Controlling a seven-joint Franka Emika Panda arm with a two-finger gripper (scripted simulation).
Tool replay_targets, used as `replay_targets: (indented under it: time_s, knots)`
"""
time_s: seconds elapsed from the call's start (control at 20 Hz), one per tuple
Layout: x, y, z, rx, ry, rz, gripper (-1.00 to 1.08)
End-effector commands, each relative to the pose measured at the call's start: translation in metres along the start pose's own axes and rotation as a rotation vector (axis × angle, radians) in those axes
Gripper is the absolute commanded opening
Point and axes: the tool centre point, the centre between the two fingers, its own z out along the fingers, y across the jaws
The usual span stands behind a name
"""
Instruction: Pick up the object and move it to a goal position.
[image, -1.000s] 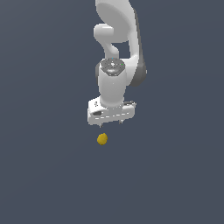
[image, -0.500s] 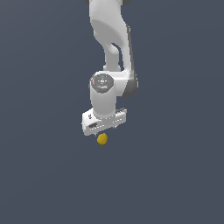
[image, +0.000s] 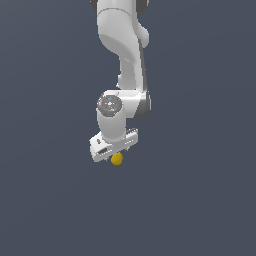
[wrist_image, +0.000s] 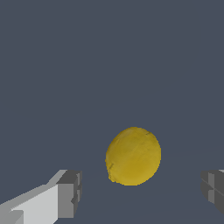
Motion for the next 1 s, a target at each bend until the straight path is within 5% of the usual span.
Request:
replay_targets:
  time_s: [0.0, 0.95]
  knots:
    - [0.0, 0.002, 0.003, 0.001, 0.001, -0.015, 1.0]
    - [-0.001, 0.002, 0.054, 0.002, 0.001, -0.019, 1.0]
